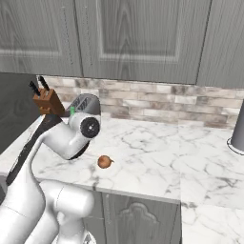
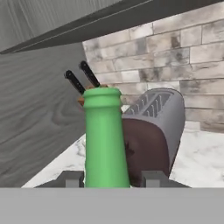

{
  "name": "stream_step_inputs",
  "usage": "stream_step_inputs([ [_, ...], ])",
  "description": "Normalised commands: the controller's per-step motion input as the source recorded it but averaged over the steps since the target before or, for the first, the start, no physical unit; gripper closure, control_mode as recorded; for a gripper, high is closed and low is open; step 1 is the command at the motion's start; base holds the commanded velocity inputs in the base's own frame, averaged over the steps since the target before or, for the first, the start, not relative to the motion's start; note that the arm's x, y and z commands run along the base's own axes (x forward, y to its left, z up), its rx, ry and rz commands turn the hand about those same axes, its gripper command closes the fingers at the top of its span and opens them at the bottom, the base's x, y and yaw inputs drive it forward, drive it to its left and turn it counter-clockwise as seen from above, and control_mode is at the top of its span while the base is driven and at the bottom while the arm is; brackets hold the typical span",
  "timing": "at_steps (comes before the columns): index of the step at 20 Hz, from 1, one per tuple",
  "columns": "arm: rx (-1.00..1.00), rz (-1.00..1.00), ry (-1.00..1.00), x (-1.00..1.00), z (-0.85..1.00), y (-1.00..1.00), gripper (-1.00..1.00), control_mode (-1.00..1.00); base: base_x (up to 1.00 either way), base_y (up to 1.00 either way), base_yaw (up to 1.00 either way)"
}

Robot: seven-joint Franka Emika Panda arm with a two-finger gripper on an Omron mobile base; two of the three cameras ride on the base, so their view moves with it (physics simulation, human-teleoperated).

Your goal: Place the beer and liquor on the top shelf of the fridge to keep them out of children's reach, and place the onion on lower shelves for easy access.

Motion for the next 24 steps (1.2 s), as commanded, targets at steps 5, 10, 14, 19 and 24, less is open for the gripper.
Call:
stream_step_inputs([
  [5,-0.11,-0.25,0.03,-0.51,0.41,-0.12,1.0,-1.0,0.0,0.0,0.0],
  [10,-0.08,-0.16,0.01,-0.49,0.47,-0.15,1.0,-1.0,0.0,0.0,0.0],
  [14,-0.09,-0.12,0.04,-0.32,0.63,-0.03,1.0,-1.0,0.0,0.0,0.0],
  [19,-0.11,-0.1,0.01,-0.35,0.49,0.0,1.0,-1.0,0.0,0.0,0.0],
  [24,-0.09,-0.07,0.0,-0.61,0.11,0.0,1.0,-1.0,0.0,0.0,0.0],
])
